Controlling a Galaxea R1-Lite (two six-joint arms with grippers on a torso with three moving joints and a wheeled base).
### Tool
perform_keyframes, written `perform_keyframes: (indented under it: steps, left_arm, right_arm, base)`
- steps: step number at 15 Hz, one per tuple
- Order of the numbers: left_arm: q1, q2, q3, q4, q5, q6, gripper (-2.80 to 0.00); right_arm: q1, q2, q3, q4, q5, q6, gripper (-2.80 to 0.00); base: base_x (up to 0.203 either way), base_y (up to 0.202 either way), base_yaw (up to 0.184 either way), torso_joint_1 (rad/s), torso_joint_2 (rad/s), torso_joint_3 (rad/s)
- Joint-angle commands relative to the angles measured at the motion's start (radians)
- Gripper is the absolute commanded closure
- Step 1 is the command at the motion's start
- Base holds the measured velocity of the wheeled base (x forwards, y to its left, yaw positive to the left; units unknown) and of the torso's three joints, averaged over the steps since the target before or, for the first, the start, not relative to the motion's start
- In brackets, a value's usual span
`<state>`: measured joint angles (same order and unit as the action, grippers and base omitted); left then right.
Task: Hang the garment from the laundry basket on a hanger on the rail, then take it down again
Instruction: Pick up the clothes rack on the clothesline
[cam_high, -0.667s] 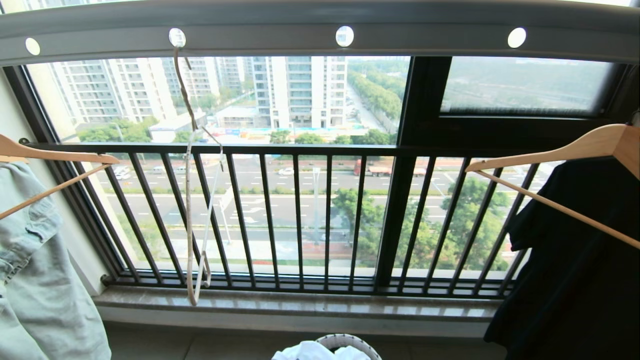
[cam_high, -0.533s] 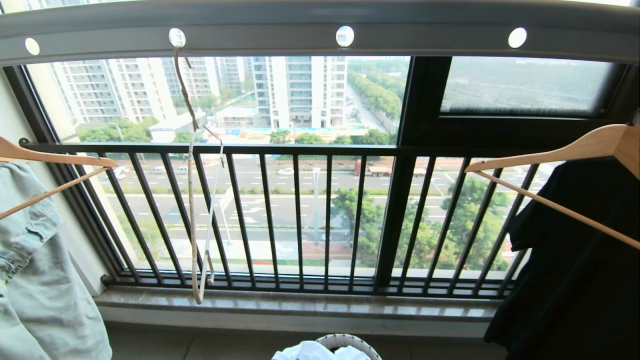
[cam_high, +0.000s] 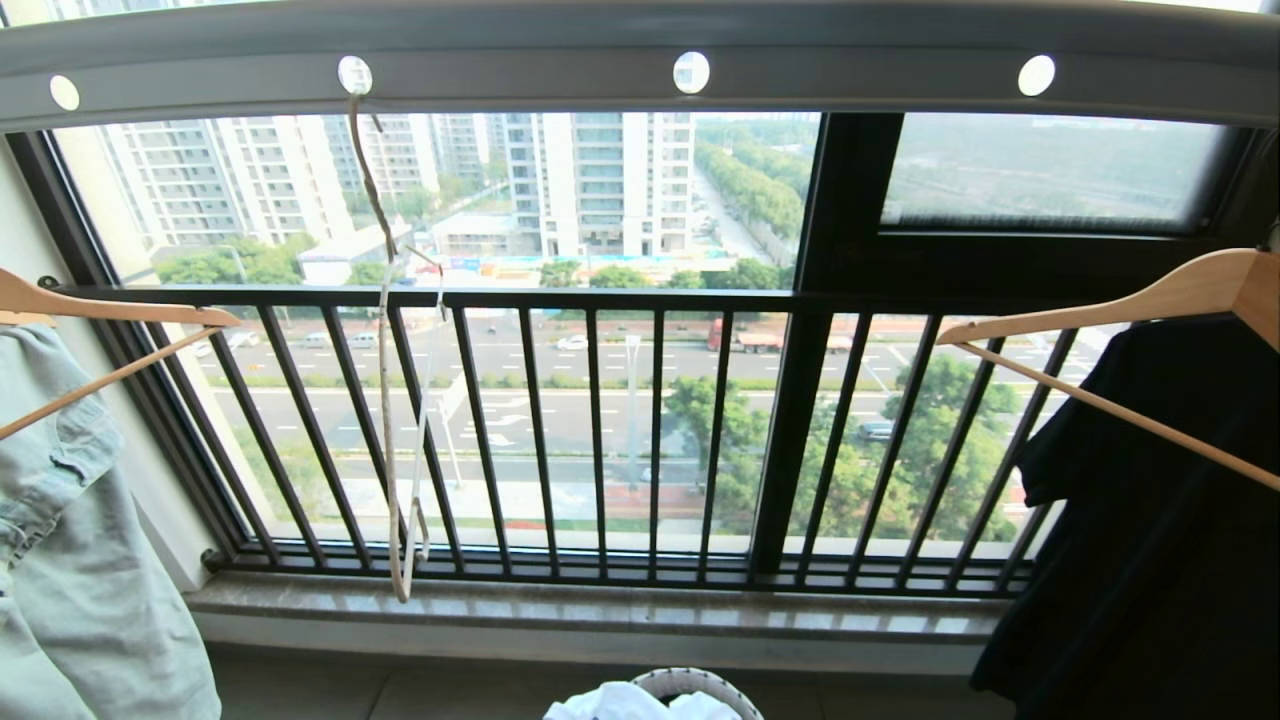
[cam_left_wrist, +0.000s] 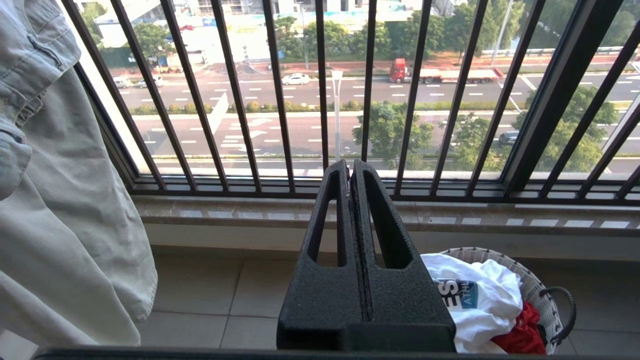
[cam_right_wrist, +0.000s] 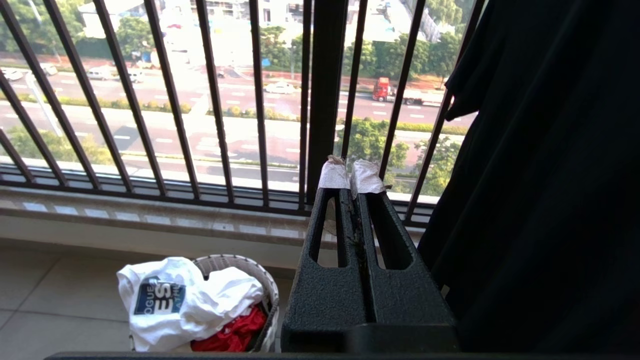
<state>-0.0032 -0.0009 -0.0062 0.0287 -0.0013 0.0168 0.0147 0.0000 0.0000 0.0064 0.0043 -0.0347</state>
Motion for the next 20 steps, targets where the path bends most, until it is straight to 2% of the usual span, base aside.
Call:
perform_keyframes:
  steps: [1,15,18,20]
  left_arm:
    - [0.000,0.001,0.000,0.000,0.000,0.000,0.00]
    - [0.000,0.001,0.002,-0.003,0.003,0.003,0.00]
    - [0.000,0.008,-0.083,0.003,-0.003,-0.005,0.00]
    - [0.000,0.096,-0.147,0.005,-0.009,-0.006,0.00]
  right_arm:
    - [0.001,0.000,0.000,0.000,0.000,-0.001,0.00]
    - [0.001,0.000,0.000,0.000,0.000,-0.001,0.00]
    - [0.001,0.001,0.000,0.000,0.000,-0.001,0.00]
    - [0.001,0.000,0.000,0.000,0.000,-0.001,0.00]
  base:
    - [0.000,0.000,0.000,0.000,0.00,0.000]
    - [0.000,0.000,0.000,0.000,0.00,0.000]
    - [0.000,0.000,0.000,0.000,0.00,0.000]
    - [0.000,0.000,0.000,0.000,0.00,0.000]
